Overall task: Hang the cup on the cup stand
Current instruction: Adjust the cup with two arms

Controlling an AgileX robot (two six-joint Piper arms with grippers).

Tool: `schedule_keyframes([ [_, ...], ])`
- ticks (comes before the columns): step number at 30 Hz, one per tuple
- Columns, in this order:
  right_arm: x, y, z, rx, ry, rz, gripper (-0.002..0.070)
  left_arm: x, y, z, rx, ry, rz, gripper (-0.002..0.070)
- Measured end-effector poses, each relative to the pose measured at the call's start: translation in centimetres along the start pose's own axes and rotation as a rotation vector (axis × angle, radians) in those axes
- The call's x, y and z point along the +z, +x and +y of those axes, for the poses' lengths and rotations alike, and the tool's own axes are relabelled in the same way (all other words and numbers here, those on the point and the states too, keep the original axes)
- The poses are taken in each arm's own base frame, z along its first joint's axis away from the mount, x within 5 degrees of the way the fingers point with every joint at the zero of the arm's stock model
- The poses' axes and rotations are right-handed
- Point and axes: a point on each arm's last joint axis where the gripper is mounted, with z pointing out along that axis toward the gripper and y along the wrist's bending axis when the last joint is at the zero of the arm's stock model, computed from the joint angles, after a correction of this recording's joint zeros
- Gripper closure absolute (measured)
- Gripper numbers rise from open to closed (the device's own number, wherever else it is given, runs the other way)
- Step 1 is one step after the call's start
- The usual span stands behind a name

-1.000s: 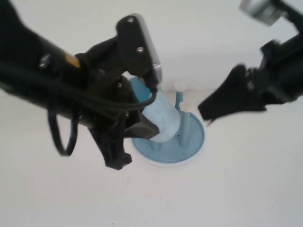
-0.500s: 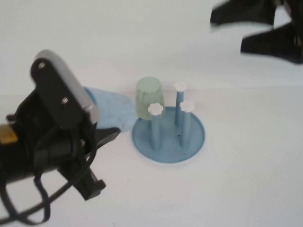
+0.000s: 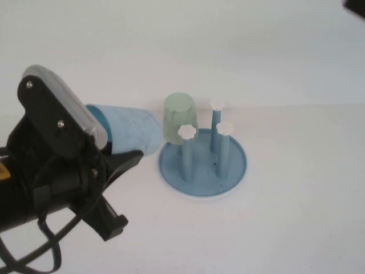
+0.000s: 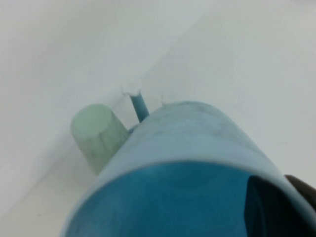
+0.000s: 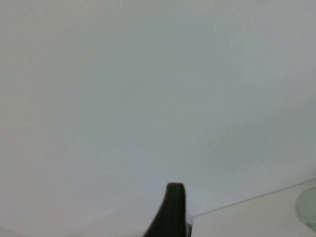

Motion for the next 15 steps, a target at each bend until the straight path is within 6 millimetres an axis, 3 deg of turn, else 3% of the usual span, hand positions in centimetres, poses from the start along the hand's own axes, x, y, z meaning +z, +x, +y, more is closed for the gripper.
schedule_keyframes([
  [6,-3.9,4.2,-6.2,0.370,0.056,-0.121,-0.0017,0.1,-0.4,0.5,0.000,-0.053,-0.047,0.0664],
  [11,-4.8,8.3,-12.1,0.812,0.186,-0.142,-0.0017,1.1,-1.0,0.6,-0.004,-0.117,-0.132,0.0665],
  [15,-4.9,9.5,-13.1,0.902,0.208,-0.104,-0.0017,2.8,-1.7,-0.8,0.015,-0.105,-0.189,0.0664],
])
